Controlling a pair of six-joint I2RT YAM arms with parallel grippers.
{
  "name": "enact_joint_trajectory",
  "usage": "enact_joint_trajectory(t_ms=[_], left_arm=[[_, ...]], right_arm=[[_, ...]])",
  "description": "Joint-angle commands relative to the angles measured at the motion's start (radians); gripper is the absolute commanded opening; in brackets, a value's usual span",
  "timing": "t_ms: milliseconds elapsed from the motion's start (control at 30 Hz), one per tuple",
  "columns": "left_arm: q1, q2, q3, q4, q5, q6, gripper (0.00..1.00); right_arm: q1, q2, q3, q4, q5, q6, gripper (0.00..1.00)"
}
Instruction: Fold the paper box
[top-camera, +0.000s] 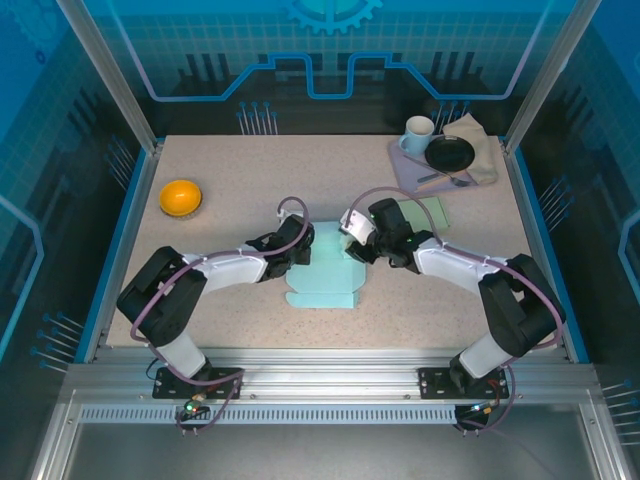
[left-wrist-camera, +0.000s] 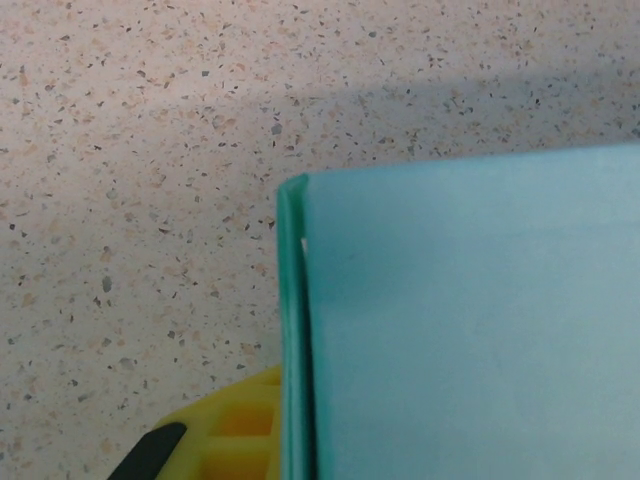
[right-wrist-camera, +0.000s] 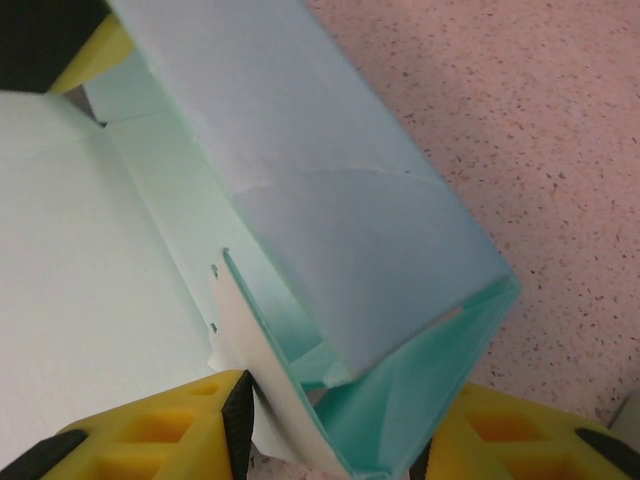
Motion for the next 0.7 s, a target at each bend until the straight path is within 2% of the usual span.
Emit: enact_joint_trajectory(t_ms=[0, 300, 467, 667], left_arm=[[-0.031, 0.018, 0.034, -0.031, 0.019, -0.055, 0.04], [-0.043, 0.013, 0.064, -0.11, 0.025, -0.122, 0.04], [-0.043, 0.008, 0.083, -0.162, 0.023, -0.147, 0.05], [-0.044, -0.008, 0.091, -0.193, 0.022, -0.138, 0.05]], right_arm=[[0.033, 0.031, 0.042, 0.097, 0.021, 0.117, 0.45], [0.081, 0.101, 0.032, 0.262, 0.213, 0.201, 0.44], [0.115, 0.154, 0.015, 0.402, 0.362, 0.231, 0.32], [0.114, 0.217, 0.025, 0.456, 0.368, 0.245, 0.32]])
